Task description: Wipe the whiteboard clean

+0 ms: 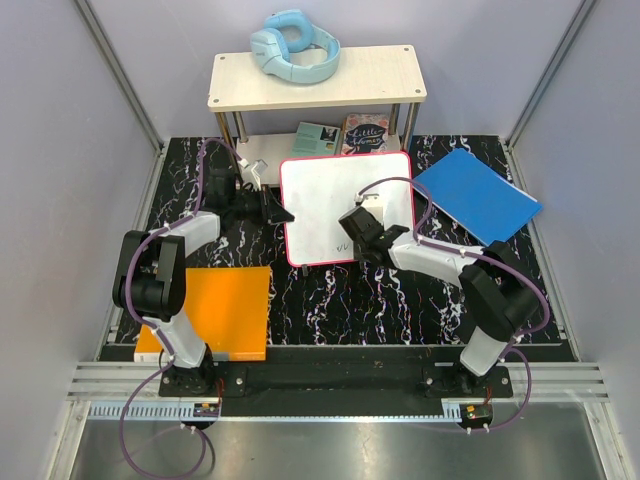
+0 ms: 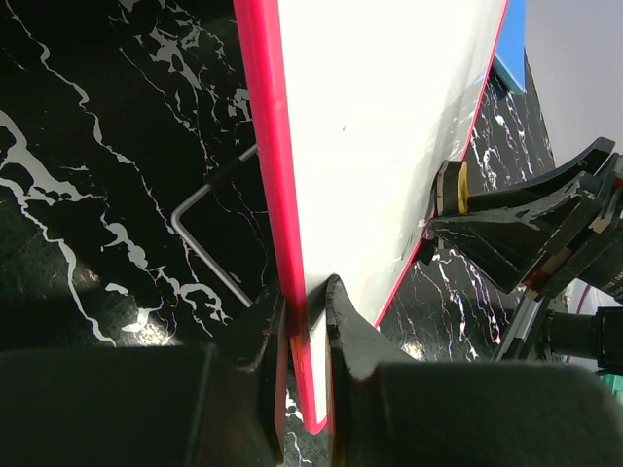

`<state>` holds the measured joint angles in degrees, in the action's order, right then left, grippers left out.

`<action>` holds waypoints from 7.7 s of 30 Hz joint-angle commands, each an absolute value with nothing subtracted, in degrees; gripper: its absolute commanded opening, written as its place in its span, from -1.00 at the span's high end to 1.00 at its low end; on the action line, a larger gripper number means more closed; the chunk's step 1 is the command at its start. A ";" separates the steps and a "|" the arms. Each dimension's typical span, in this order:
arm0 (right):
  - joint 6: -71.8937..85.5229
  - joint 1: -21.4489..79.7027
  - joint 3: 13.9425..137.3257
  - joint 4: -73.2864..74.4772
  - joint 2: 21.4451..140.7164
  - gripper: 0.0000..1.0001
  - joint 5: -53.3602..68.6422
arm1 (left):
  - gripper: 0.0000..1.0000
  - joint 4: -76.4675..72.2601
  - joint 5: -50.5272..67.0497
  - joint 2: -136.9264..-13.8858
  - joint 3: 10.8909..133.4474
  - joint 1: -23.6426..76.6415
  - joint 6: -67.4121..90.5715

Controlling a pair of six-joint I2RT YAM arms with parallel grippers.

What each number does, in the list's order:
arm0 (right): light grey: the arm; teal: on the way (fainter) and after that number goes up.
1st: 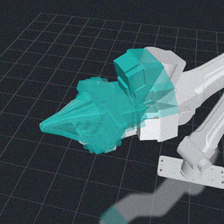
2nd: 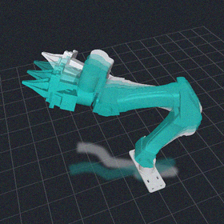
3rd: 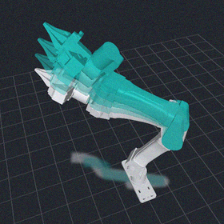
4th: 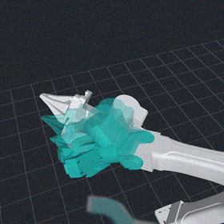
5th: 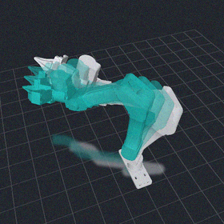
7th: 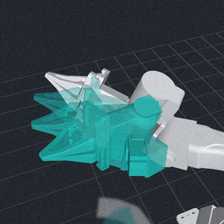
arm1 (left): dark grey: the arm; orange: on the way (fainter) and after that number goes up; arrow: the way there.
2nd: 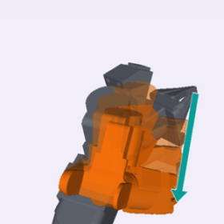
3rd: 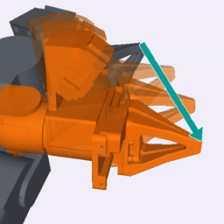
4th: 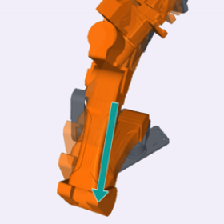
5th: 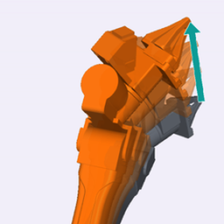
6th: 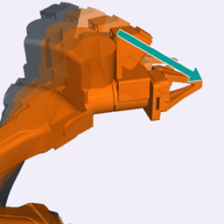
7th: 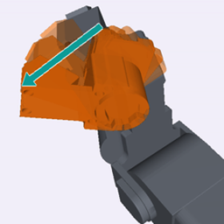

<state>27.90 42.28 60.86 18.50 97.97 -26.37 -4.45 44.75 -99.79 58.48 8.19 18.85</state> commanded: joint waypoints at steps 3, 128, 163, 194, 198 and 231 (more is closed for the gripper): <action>27.86 41.92 59.94 14.85 97.38 0.90 -24.17 | 1.00 -3.78 37.27 -99.58 59.41 7.82 12.31; 25.84 53.79 73.21 27.95 115.14 1.00 -44.73 | 1.00 -3.16 36.56 -100.11 59.94 8.44 12.04; 16.87 56.78 80.68 20.74 118.12 1.00 -37.96 | 1.00 -3.25 36.83 -100.20 60.12 8.61 12.04; 25.49 46.49 68.30 22.41 108.37 1.00 -45.79 | 1.00 -3.16 36.74 -100.37 60.12 8.53 12.04; 25.84 46.49 66.54 21.62 108.11 1.00 -44.30 | 1.00 -3.08 36.74 -100.28 60.12 8.53 12.04; 21.70 48.69 67.86 8.52 110.57 1.00 -42.62 | 1.00 -3.08 36.65 -100.37 60.21 8.61 11.87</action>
<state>18.02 49.43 70.67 14.59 107.68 -47.11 -2.46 43.66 -99.88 58.94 8.80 16.99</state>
